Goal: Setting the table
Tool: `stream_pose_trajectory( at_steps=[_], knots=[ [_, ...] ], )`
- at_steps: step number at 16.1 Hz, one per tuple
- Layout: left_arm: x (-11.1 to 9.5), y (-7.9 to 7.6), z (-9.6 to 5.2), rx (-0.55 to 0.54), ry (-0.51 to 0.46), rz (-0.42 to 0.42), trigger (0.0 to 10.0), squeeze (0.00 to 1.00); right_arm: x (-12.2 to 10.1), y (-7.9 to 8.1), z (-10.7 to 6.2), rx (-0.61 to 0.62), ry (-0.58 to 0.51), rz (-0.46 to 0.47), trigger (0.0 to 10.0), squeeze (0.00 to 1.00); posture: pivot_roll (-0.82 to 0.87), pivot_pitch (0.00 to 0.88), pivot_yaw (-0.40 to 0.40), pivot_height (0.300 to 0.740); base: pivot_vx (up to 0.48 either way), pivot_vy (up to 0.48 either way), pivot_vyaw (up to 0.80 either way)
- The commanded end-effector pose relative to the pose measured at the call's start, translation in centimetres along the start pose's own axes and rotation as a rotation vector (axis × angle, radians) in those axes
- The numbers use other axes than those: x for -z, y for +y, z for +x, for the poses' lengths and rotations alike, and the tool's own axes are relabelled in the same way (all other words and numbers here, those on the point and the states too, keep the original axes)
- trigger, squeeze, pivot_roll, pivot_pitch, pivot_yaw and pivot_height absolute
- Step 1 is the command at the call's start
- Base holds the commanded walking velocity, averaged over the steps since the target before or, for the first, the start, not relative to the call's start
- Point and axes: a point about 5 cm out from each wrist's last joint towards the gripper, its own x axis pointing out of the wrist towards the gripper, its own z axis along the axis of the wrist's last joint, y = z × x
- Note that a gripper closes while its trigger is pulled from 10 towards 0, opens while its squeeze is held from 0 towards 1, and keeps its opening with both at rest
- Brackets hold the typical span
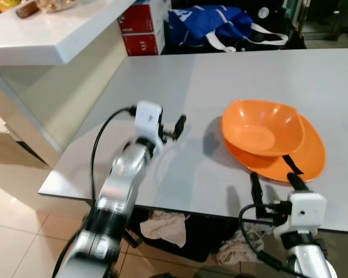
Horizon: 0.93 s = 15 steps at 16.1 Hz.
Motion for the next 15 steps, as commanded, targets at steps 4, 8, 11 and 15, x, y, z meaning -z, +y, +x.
stream_pose_trajectory(
  at_steps=[4, 8, 11, 15],
  knots=[
    [1.3, 0.1, -4.5, 0.101, -0.013, 0.090, 10.0, 0.00, -1.2, 0.4, 0.6, 0.018, -0.042, 0.017, 10.0, 0.00, -0.12, 0.000, 0.166, 0.740, 0.000, 0.000, 0.00],
    [4.2, -0.5, -6.3, 0.183, 0.076, 0.067, 10.0, 0.00, -1.2, 0.2, 2.3, 0.049, -0.060, 0.071, 10.0, 0.00, -0.12, 0.000, 0.153, 0.740, 0.000, 0.000, 0.00],
    [2.2, -1.0, -4.3, 0.140, -0.001, 0.008, 10.0, 0.00, -0.7, -0.1, 2.6, 0.022, -0.048, 0.070, 10.0, 0.00, -0.13, 0.000, 0.150, 0.740, 0.000, 0.000, 0.00],
    [1.4, -1.3, -2.9, 0.110, -0.011, 0.025, 10.0, 0.00, -0.2, -0.7, 2.8, 0.017, -0.040, 0.057, 10.0, 0.00, -0.12, 0.000, 0.142, 0.740, -0.060, 0.000, 0.00]
  ],
)
